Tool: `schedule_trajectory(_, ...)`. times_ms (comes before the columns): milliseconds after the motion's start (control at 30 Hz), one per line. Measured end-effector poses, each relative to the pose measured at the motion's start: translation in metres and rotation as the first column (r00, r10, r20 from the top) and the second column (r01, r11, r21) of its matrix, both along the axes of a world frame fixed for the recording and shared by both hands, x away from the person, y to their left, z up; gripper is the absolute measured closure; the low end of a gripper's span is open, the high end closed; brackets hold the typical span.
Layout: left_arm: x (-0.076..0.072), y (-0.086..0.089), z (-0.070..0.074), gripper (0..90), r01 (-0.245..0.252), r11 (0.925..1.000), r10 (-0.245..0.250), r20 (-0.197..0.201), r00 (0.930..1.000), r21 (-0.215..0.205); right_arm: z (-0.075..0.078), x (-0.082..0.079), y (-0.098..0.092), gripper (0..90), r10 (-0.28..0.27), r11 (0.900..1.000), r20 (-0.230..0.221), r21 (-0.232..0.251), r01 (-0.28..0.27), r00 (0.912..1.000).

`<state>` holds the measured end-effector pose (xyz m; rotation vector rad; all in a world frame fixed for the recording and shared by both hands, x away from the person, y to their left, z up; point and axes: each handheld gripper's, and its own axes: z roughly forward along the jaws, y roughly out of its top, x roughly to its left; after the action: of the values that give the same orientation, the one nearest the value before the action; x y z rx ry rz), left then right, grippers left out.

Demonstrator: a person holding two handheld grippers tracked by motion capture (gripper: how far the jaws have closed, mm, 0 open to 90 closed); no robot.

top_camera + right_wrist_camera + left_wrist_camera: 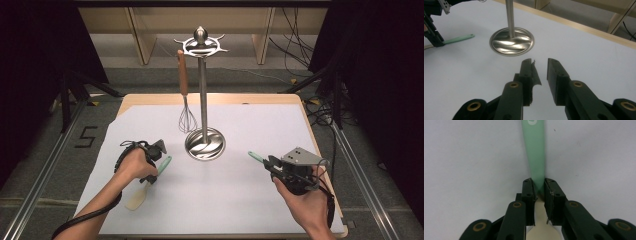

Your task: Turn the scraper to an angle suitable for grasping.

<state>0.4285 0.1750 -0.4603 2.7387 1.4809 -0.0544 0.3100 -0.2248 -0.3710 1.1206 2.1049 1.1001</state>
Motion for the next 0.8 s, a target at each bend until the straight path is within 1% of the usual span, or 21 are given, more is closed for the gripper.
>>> schedule_trajectory(133, -0.001, 0.002, 0.0, 80.1, -0.016, 0.9997, 0.016, 0.005, 0.9999, -0.017, -0.002, 0.001, 0.001, 74.8, -0.005, 1.0, 0.013, 0.006, 0.005, 0.9999)
schedule_trajectory(167, -0.001, 0.006, 0.0, 80.2, -0.012, 0.9989, 0.012, 0.007, 0.9999, -0.044, -0.002, 0.001, 0.001, 74.8, 0.0, 1.0, 0.004, -0.009, 0.0, 1.0)
schedule_trajectory(200, -0.001, 0.006, 0.0, 80.2, -0.012, 0.9989, 0.012, 0.007, 0.9999, -0.044, -0.003, 0.001, 0.001, 74.8, 0.001, 1.0, 0.004, -0.01, -0.001, 1.0)
schedule_trajectory(233, -0.002, 0.008, 0.0, 80.3, -0.004, 0.9981, 0.005, 0.013, 0.9999, -0.061, -0.003, 0.002, 0.002, 74.8, 0.015, 1.0, -0.002, 0.0, -0.015, 0.9999)
schedule_trajectory(267, -0.005, 0.012, 0.0, 80.3, 0.001, 0.9964, 0.002, 0.031, 0.9995, -0.085, -0.004, 0.002, 0.003, 74.8, 0.013, 1.0, -0.003, 0.008, -0.013, 0.9999)
schedule_trajectory(300, -0.005, 0.012, 0.0, 80.3, 0.001, 0.9964, 0.002, 0.031, 0.9995, -0.085, -0.004, 0.002, 0.003, 74.8, 0.013, 1.0, -0.003, 0.008, -0.013, 0.9999)
schedule_trajectory(333, -0.006, 0.013, 0.0, 80.3, 0.006, 0.996, -0.002, 0.043, 0.9991, -0.09, -0.003, 0.001, 0.001, 74.8, -0.001, 1.0, 0.006, -0.008, 0.001, 1.0)
schedule_trajectory(367, -0.008, 0.015, 0.0, 80.3, 0.003, 0.9947, 0.002, 0.051, 0.9987, -0.103, -0.003, 0.001, 0.001, 74.8, -0.001, 1.0, 0.006, -0.008, 0.001, 1.0)
schedule_trajectory(400, -0.011, 0.018, 0.001, 80.3, 0.001, 0.9915, 0.008, 0.075, 0.9971, -0.13, -0.002, 0.001, 0.002, 74.8, -0.002, 1.0, -0.013, 0.002, 0.002, 0.9999)
schedule_trajectory(433, -0.011, 0.018, 0.001, 80.3, 0.001, 0.9915, 0.008, 0.075, 0.9971, -0.13, -0.002, 0.001, 0.002, 74.8, -0.002, 1.0, -0.013, 0.002, 0.002, 0.9999)
schedule_trajectory(467, -0.012, 0.02, 0.002, 80.3, 0.007, 0.9905, 0.003, 0.07, 0.9975, -0.137, -0.003, 0.001, 0.003, 74.8, -0.001, 1.0, -0.025, 0.014, 0.001, 0.9997)
schedule_trajectory(500, -0.014, 0.022, 0.003, 80.3, -0.001, 0.9881, 0.015, 0.092, 0.9957, -0.153, -0.003, 0.001, 0.003, 74.7, 0.0, 1.0, -0.026, 0.016, 0.0, 0.9997)
schedule_trajectory(533, -0.018, 0.025, 0.005, 80.3, -0.012, 0.9839, 0.033, 0.118, 0.9924, -0.178, -0.003, 0.001, 0.002, 74.7, 0.002, 1.0, -0.025, 0.013, -0.001, 0.9997)
schedule_trajectory(567, -0.02, 0.026, 0.006, 80.3, -0.015, 0.9826, 0.041, 0.137, 0.9898, -0.185, -0.003, 0.002, 0.002, 74.7, 0.003, 1.0, -0.019, 0.013, -0.003, 0.9998)
schedule_trajectory(600, -0.02, 0.026, 0.006, 80.3, -0.015, 0.9826, 0.041, 0.137, 0.9898, -0.185, -0.003, 0.002, 0.002, 74.7, 0.003, 1.0, -0.019, 0.013, -0.003, 0.9998)
schedule_trajectory(633, -0.021, 0.028, 0.009, 80.3, 0.003, 0.9822, 0.026, 0.153, 0.9879, -0.188, -0.002, 0.002, 0.002, 74.7, 0.0, 1.0, -0.01, 0.009, 0.0, 0.9999)
schedule_trajectory(667, -0.023, 0.029, 0.01, 80.3, -0.004, 0.9792, 0.039, 0.169, 0.9848, -0.203, -0.002, 0.002, 0.002, 74.7, 0.0, 1.0, -0.01, 0.009, 0.0, 0.9999)
schedule_trajectory(700, -0.024, 0.031, 0.011, 80.3, 0.005, 0.9774, 0.04, 0.206, 0.9777, -0.212, -0.002, 0.0, 0.003, 74.6, -0.018, 1.0, -0.02, 0.022, 0.018, 0.9996)
schedule_trajectory(733, -0.024, 0.035, 0.014, 80.3, 0.026, 0.9778, 0.021, 0.221, 0.9749, -0.208, -0.002, 0.0, 0.003, 74.7, -0.012, 0.999, -0.02, 0.032, 0.013, 0.9997)
schedule_trajectory(767, -0.025, 0.037, 0.015, 80.3, 0.02, 0.9753, 0.036, 0.246, 0.9686, -0.22, -0.002, 0.0, 0.004, 74.6, -0.023, 0.999, -0.021, 0.031, 0.023, 0.9995)
schedule_trajectory(800, -0.028, 0.042, 0.019, 80.3, 0.014, 0.9699, 0.056, 0.278, 0.959, -0.243, 0.0, -0.001, 0.003, 74.7, -0.026, 0.999, -0.036, 0.033, 0.027, 0.999)
